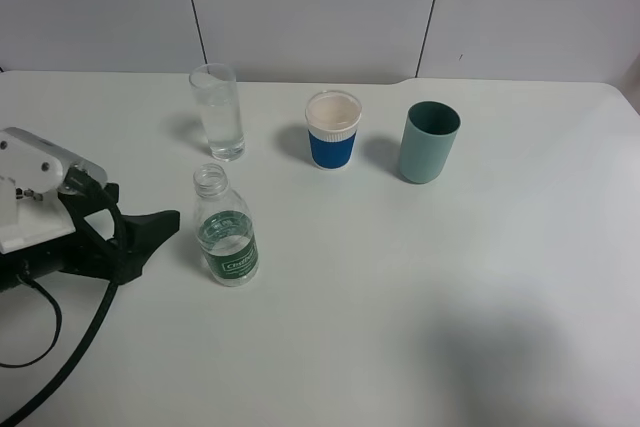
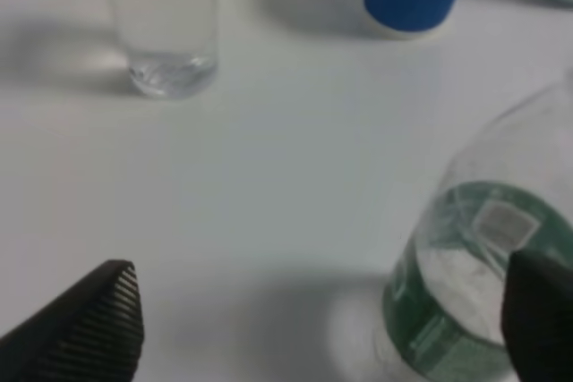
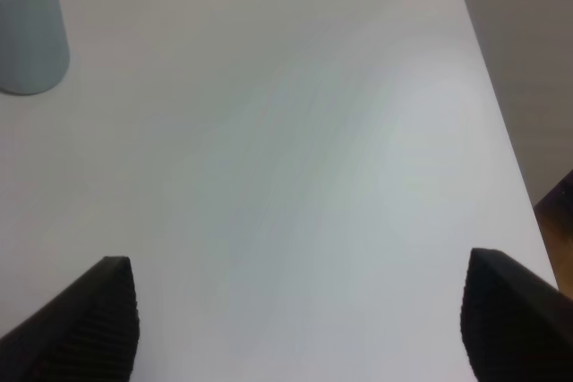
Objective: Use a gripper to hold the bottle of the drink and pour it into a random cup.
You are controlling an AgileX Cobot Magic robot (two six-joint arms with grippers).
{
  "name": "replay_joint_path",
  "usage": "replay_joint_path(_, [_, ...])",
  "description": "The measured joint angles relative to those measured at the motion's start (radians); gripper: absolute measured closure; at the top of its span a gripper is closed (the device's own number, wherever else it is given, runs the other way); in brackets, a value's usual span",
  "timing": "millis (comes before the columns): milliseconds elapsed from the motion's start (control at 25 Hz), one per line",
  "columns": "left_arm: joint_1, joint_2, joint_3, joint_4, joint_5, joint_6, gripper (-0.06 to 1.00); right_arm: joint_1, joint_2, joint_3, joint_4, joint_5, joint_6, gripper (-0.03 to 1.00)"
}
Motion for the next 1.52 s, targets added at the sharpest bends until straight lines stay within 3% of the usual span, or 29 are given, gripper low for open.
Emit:
replay_joint_path(120, [0.0, -0.05, 0.0, -0.018, 0.01, 0.0, 0.12, 0.0, 0.0, 0.0, 0.0, 0.0, 0.0, 0.23])
replay_joint_path(320, [0.0, -0.153, 0.0, -0.076, 0.011, 0.0, -0.03, 0.0, 0.0, 0.0, 0.0, 0.0, 0.0, 0.23])
replay_joint_path(640, [0.0, -0.281, -0.008, -0.136, 0.014, 0.0, -0.05, 0.0, 0.0, 0.0, 0.0, 0.0, 0.0, 0.23])
replay_joint_path(960, [0.0, -0.335, -0.156, -0.142, 0.061, 0.078, -0.05, 0.0, 0.0, 0.0, 0.0, 0.0, 0.0, 0.23])
replay_joint_path(1160, [0.0, -0.335, -0.342, -0.134, 0.262, 0.151, -0.05, 0.0, 0.0, 0.0, 0.0, 0.0, 0.0, 0.23])
replay_joint_path(1360, [0.0, -0.352, -0.534, -0.066, 0.582, 0.158, -0.05, 0.0, 0.0, 0.0, 0.0, 0.0, 0.0, 0.23])
replay_joint_path(1520, [0.0, -0.407, -0.624, -0.056, 0.798, 0.158, -0.05, 0.0, 0.0, 0.0, 0.0, 0.0, 0.0, 0.23])
